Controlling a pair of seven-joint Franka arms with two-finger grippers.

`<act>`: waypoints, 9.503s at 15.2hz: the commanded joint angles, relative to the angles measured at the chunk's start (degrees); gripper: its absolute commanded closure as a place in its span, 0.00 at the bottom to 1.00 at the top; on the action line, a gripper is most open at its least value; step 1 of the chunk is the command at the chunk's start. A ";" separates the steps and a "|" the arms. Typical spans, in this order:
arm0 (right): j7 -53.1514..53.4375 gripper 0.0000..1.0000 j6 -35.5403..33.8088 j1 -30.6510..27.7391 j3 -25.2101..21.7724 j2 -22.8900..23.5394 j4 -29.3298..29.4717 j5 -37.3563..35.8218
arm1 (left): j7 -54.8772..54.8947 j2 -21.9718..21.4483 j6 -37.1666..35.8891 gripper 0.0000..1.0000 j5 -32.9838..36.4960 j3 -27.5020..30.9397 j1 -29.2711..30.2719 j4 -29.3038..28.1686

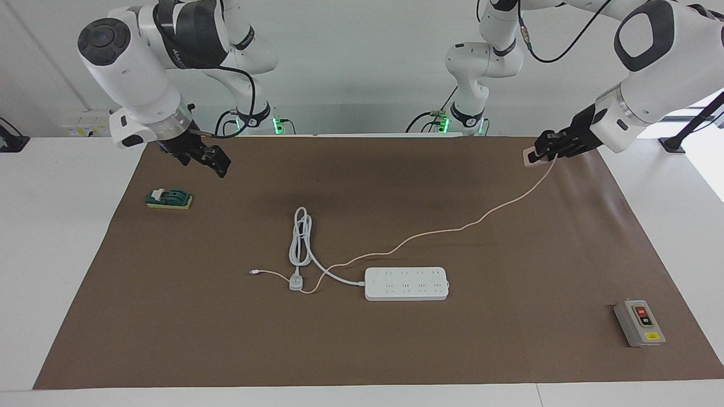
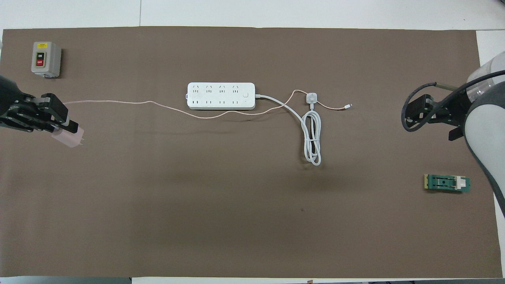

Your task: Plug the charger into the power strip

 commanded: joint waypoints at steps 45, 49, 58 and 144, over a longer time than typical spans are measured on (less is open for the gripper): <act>-14.79 0.00 -1.50 -3.28 -1.55 -4.37 0.34 -0.15 | -116.18 24.96 34.05 1.00 20.14 0.02 -22.15 3.85; -14.79 0.00 -1.50 -3.28 -1.55 -4.37 0.34 -0.15 | -117.68 25.05 33.35 1.00 20.15 0.11 -23.65 3.41; -14.79 0.00 -1.50 -3.28 -1.55 -4.37 0.34 -0.15 | -116.36 25.40 33.79 1.00 22.08 -0.07 -24.00 1.56; -14.79 0.00 -1.50 -3.28 -1.55 -4.37 0.34 -0.15 | -78.08 13.63 20.61 0.07 15.57 0.90 -17.24 6.13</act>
